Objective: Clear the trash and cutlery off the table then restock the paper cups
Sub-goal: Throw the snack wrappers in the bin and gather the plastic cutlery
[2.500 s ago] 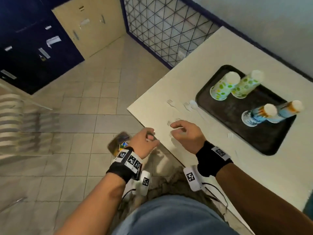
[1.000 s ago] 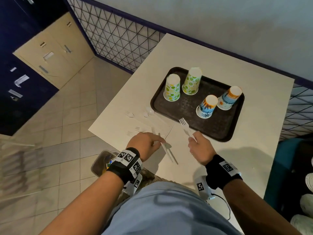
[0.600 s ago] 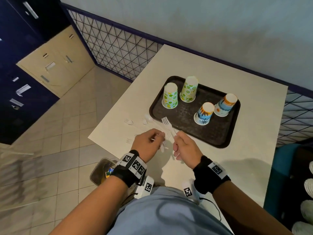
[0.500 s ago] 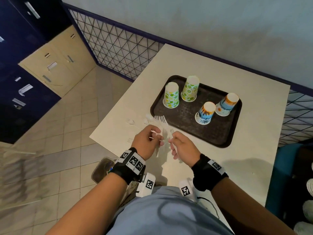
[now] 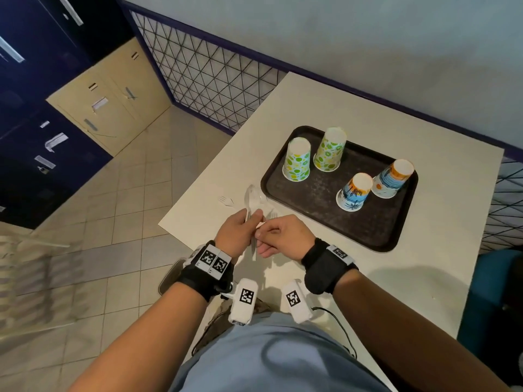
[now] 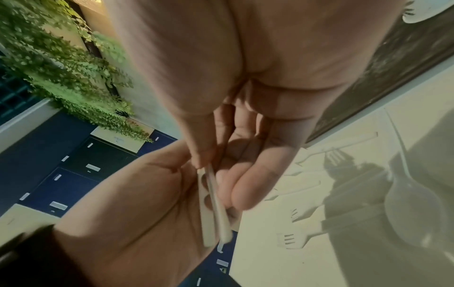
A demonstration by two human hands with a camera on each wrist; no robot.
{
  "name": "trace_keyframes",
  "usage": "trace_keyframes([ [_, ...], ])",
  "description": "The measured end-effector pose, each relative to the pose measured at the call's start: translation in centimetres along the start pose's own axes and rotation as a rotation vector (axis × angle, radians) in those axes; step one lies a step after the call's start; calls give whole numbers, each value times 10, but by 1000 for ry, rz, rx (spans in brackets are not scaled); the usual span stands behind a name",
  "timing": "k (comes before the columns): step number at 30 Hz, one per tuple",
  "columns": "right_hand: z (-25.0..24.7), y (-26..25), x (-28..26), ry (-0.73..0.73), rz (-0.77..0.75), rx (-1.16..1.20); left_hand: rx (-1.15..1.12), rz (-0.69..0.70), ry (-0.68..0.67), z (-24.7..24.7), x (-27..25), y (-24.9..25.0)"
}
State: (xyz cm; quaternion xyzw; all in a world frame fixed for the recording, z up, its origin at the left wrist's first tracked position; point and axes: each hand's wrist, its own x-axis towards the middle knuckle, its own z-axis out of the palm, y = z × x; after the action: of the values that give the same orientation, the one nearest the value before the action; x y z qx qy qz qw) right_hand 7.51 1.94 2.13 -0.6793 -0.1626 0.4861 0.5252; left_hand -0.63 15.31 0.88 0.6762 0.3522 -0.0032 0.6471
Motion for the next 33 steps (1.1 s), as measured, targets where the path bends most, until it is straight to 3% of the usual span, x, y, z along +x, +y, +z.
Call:
trace_keyframes([
  [3, -10, 11, 11, 39, 97, -39, -9, -20, 72, -8, -2, -4],
  [7, -33, 37, 26, 188, 138, -657, 142, -21, 120, -27, -2, -18],
  [10, -35, 54, 34, 147, 171, -882, 152, -32, 152, -38, -2, -29],
  [14, -28, 71, 40, 77, 193, -968, -75, -176, 180, -44, 1, -43],
  [21, -31, 90, 36, 27, 148, -1178, -39, -248, 182, -57, 0, -56],
  [27, -24, 77, 40, 166, -32, -1396, -22, -282, 171, -70, 7, -60],
  [30, -6, 56, 52, 98, -124, -1382, -21, -291, 163, -72, 9, -60],
  [33, 16, 40, 70, -32, -54, -1214, -20, -282, 173, -72, 12, -59],
])
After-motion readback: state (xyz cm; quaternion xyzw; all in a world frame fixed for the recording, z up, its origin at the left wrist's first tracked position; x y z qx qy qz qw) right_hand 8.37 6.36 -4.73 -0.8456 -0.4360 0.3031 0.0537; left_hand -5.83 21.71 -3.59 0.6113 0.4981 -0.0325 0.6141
